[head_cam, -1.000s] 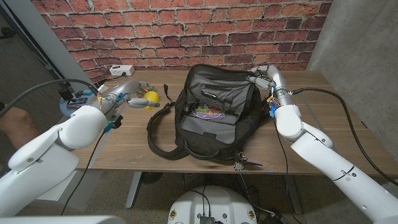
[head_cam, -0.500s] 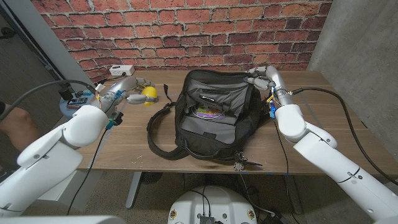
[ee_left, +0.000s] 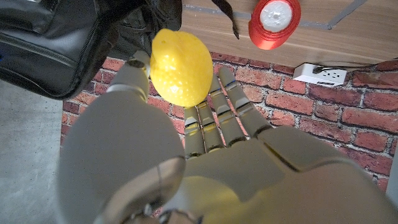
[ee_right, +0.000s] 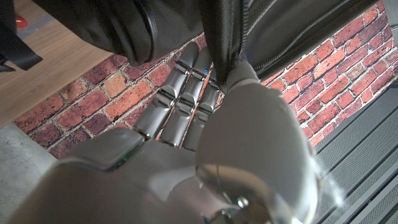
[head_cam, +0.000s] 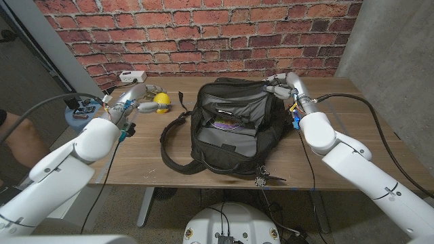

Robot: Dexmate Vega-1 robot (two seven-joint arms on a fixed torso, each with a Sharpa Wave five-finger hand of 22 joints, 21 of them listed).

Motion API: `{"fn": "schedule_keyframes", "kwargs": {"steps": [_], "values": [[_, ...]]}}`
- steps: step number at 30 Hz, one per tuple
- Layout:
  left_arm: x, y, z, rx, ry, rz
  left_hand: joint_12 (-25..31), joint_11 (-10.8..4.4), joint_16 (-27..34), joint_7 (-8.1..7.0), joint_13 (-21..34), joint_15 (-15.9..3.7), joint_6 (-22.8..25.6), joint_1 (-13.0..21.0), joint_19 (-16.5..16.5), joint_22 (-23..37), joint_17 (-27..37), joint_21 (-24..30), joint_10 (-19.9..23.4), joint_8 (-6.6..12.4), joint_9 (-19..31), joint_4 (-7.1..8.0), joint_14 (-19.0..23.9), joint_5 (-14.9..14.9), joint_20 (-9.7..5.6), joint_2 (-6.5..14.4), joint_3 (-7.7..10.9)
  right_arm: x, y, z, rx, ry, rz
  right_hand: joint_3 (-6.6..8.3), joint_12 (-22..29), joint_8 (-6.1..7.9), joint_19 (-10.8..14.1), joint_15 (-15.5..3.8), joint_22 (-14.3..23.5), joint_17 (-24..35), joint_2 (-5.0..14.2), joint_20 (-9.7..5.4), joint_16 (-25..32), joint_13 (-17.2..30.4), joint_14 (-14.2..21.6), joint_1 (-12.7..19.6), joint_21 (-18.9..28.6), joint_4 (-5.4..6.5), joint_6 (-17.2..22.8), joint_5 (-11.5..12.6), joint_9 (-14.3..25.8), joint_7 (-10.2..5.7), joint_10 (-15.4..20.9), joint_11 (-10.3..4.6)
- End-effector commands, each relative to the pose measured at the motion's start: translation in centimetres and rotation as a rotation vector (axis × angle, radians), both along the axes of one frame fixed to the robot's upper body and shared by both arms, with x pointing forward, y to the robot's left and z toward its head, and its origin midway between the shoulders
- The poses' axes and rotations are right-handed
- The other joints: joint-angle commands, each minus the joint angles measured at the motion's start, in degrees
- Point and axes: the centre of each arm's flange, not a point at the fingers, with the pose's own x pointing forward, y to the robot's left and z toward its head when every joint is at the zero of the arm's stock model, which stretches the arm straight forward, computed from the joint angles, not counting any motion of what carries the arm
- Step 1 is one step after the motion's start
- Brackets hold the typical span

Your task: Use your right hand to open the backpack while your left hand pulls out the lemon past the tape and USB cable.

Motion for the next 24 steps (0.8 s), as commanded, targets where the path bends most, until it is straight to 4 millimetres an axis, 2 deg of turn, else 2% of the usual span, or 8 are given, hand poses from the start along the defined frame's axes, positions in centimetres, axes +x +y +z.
{"fn": "schedule_keyframes", "kwargs": {"steps": [1,12,24], "values": [[2.3,0.8,0.0,-0.058,-0.023,-0.037,0.5,-0.61,-0.3,-0.12,11.1,-0.19,0.6,4.6,-0.3,0.1,0.1,0.7,0.2,0.22,0.4,0.43,0.4,0.3,0.21,4.8,0.14,-0.6,1.1,0.0,-0.011,0.071,0.055,-0.32,0.9,-0.11,-0.5,-5.54,0.1,0.3,0.47,-1.85,-0.1,0.7,0.1,0.2,0.4,-0.14,-0.1,0.2,0.1,0.31,0.6,-0.35],[4.8,1.5,-0.1,-0.111,-0.026,-0.096,0.6,-0.57,-0.5,-0.14,11.3,-0.29,0.4,4.5,-0.5,0.1,0.2,0.9,0.0,0.09,0.5,0.46,0.3,0.5,0.1,5.0,0.21,-0.7,1.1,0.1,-0.033,0.151,0.123,-0.36,1.2,-0.67,-0.9,-5.42,0.1,0.8,0.61,-1.54,-0.2,1.4,-0.2,0.5,0.5,-0.18,-1.0,0.2,0.2,0.63,0.2,-0.28],[5.4,1.4,-0.1,-0.135,-0.058,-0.113,0.6,-0.57,-0.8,-0.1,11.5,-0.27,0.4,4.2,-0.7,0.0,0.1,1.1,-0.2,0.02,0.7,0.6,0.0,0.7,-0.08,5.1,0.21,-0.7,-0.3,-0.2,-0.039,0.232,0.193,-0.4,1.3,-1.02,-1.0,-5.34,0.0,1.2,0.79,-1.41,-0.2,1.7,-0.8,0.7,0.5,-0.14,-1.4,0.1,0.3,0.77,-0.2,0.03]]}}
